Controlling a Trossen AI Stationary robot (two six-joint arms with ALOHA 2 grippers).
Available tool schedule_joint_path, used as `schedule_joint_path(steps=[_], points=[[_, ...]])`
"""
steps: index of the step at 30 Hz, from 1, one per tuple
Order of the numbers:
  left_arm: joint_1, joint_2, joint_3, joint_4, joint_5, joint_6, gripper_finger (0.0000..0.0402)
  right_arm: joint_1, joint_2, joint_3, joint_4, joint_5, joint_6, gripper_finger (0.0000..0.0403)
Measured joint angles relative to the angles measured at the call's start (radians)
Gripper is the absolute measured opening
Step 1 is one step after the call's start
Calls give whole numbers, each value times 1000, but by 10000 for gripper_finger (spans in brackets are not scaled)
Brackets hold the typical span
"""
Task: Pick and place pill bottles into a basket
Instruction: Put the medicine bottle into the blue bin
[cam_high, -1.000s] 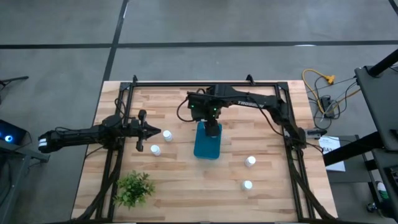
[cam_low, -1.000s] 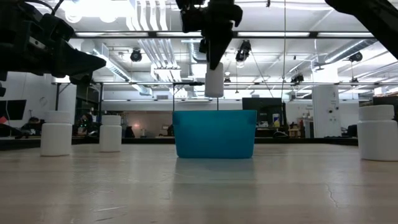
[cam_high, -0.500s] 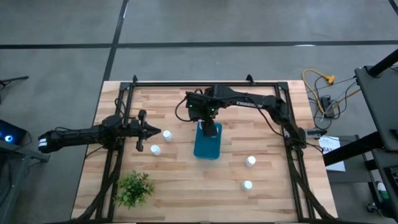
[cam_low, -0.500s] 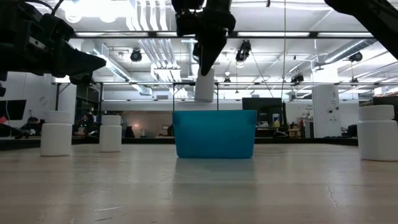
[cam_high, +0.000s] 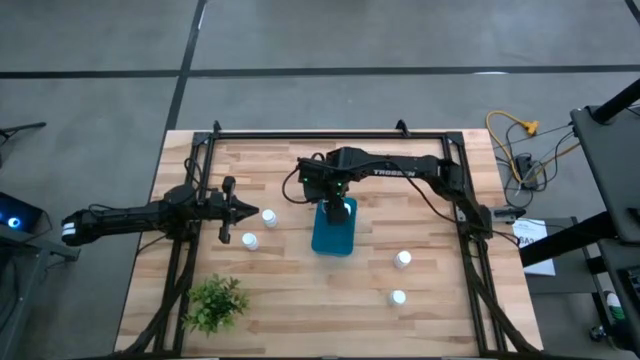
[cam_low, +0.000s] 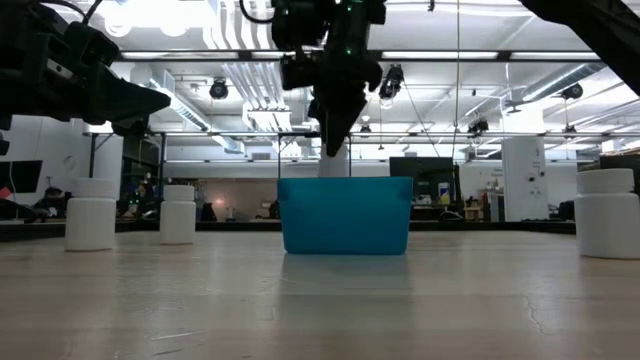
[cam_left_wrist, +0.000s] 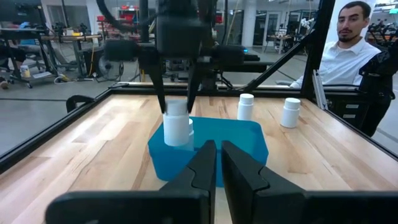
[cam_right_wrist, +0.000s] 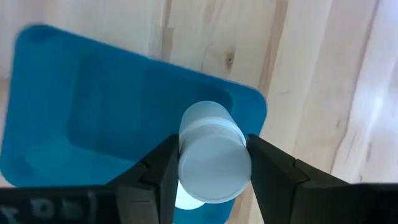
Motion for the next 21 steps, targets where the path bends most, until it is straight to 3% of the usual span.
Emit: schedule_joint_path(steps=[21], points=[[0, 0, 0, 0, 0, 8, 8, -6, 0, -161, 158, 5, -36, 147]])
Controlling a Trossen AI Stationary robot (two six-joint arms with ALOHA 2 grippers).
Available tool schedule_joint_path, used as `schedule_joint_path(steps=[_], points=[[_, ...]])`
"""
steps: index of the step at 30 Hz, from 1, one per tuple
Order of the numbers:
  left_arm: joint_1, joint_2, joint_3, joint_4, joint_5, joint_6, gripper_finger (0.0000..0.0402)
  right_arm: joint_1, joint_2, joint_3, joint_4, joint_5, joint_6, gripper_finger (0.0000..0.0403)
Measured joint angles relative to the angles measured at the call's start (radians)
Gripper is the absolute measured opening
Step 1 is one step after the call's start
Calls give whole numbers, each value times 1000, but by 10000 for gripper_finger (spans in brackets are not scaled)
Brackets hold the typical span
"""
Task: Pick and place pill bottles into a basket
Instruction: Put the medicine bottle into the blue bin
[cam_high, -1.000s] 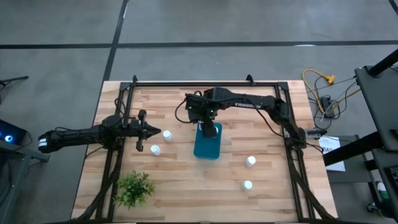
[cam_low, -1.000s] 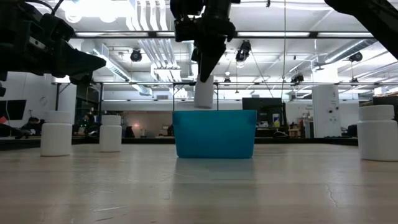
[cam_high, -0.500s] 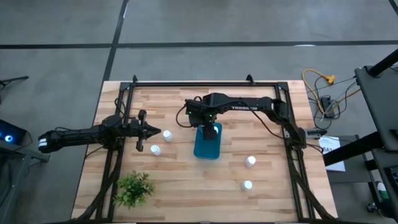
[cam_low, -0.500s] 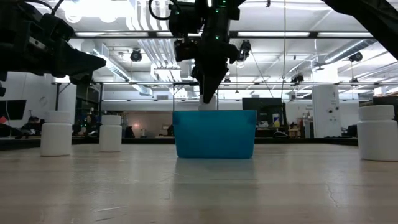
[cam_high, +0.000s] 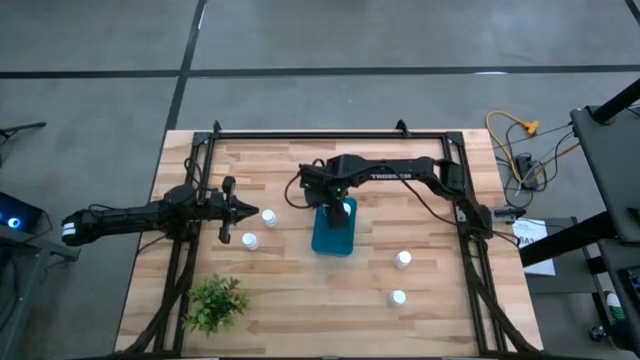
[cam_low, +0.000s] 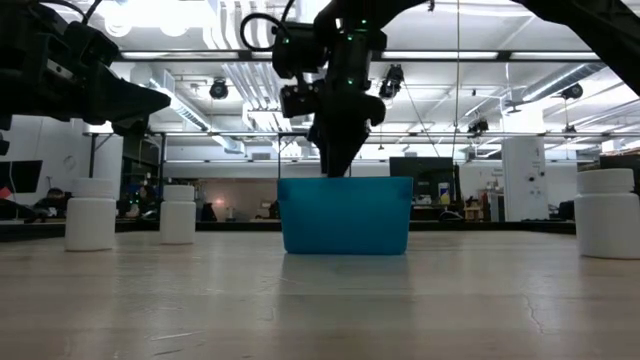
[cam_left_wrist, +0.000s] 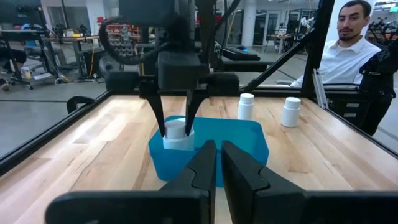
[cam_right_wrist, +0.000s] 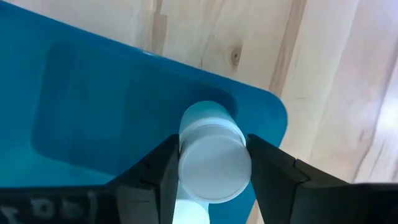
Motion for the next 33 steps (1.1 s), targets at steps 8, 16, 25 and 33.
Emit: schedule_joint_path(steps=[8, 16, 25, 33], points=[[0, 0, 0, 0, 0, 0, 8, 0, 0, -57, 59, 4, -5, 147], [0, 0, 0, 0, 0, 0, 8, 0, 0, -64, 81, 5, -13, 147], [0, 0, 0, 0, 0, 0, 8, -3, 0, -64, 93, 8, -18, 209], [0, 0, 0, 0, 0, 0, 8, -3, -4, -34, 73, 7, -4, 245]])
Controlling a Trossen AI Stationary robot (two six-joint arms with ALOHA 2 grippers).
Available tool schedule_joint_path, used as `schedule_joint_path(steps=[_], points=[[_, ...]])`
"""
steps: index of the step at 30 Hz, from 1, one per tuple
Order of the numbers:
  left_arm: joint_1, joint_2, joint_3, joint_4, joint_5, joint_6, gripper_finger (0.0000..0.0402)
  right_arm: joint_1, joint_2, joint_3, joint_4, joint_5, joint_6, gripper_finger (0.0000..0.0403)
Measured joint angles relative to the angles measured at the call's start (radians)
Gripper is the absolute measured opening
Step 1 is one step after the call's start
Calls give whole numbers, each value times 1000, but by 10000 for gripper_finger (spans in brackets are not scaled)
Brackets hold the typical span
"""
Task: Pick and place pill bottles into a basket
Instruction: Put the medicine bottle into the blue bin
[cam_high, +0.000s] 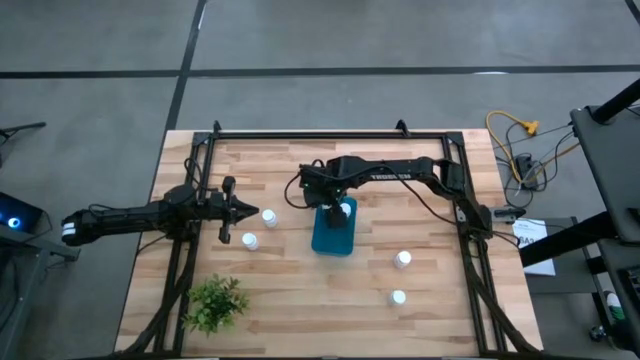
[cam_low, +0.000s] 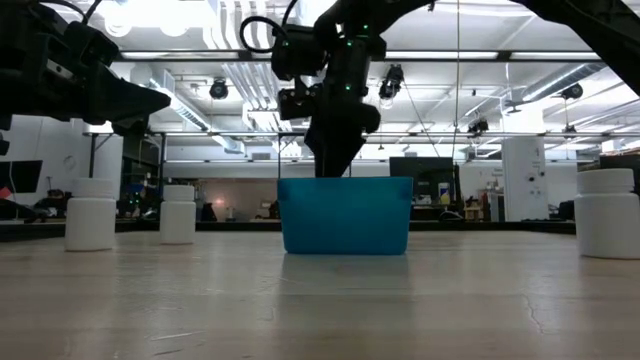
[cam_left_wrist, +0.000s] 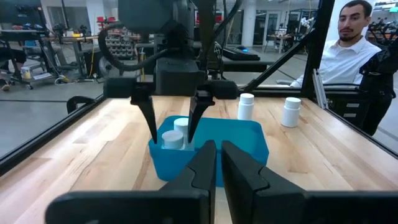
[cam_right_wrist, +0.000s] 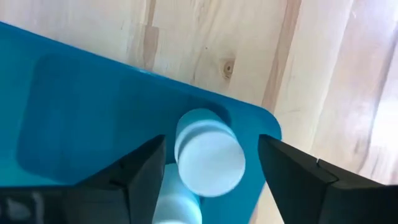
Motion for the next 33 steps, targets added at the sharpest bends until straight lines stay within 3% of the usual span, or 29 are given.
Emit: schedule_joint_path(steps=[15, 23, 33], points=[[0, 0, 0, 0, 0, -2, 8, 1, -93, 149, -140, -4, 36, 237], [0, 0, 0, -1, 0, -5, 8, 33, -229, 69, -9, -98, 64, 235], [0, 0, 0, 0, 1, -4, 8, 139, -476, -193, 306, -118, 91, 235]])
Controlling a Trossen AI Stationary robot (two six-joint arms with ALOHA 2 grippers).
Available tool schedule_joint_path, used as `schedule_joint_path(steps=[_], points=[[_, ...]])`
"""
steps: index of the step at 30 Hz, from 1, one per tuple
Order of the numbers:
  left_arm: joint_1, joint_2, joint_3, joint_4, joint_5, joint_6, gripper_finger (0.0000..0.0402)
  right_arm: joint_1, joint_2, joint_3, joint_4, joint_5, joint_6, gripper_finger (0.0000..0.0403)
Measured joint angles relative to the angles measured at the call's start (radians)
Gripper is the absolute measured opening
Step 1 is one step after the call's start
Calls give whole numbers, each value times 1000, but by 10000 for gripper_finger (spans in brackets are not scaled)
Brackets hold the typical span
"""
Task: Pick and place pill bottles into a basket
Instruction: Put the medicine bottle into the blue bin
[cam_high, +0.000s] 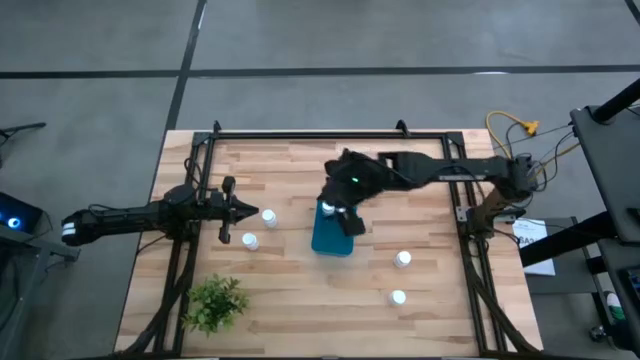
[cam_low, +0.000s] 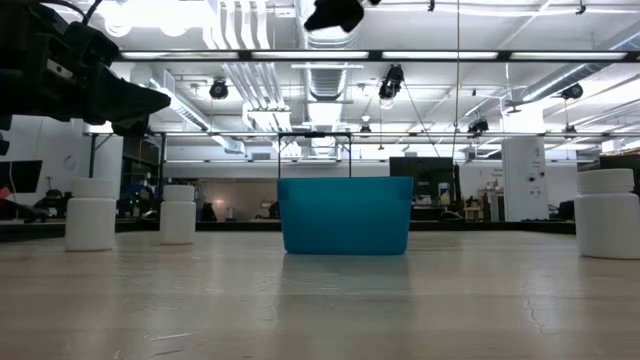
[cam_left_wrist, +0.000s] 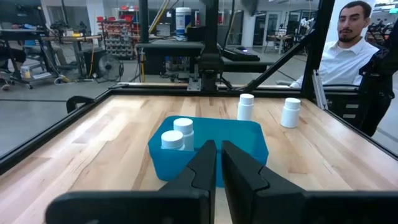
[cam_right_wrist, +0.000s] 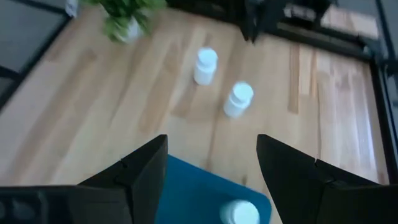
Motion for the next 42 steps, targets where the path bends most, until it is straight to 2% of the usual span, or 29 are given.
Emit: schedule_joint_path(steps=[9, 15, 19, 28, 42], points=[[0, 0, 0, 0, 0, 0, 8, 98, -229, -301, 212, 23, 95, 235], [0, 0, 0, 0, 0, -3, 8, 196, -354, -442, 229, 195, 173, 235], [0, 0, 0, 0, 0, -3, 8, 264, -415, -509, 234, 270, 240, 235], [0, 0, 0, 0, 0, -4, 8, 404, -463, -577, 216, 295, 413, 235], [0, 0, 0, 0, 0, -5, 8, 618, -370, -513, -89, 327, 732, 235]])
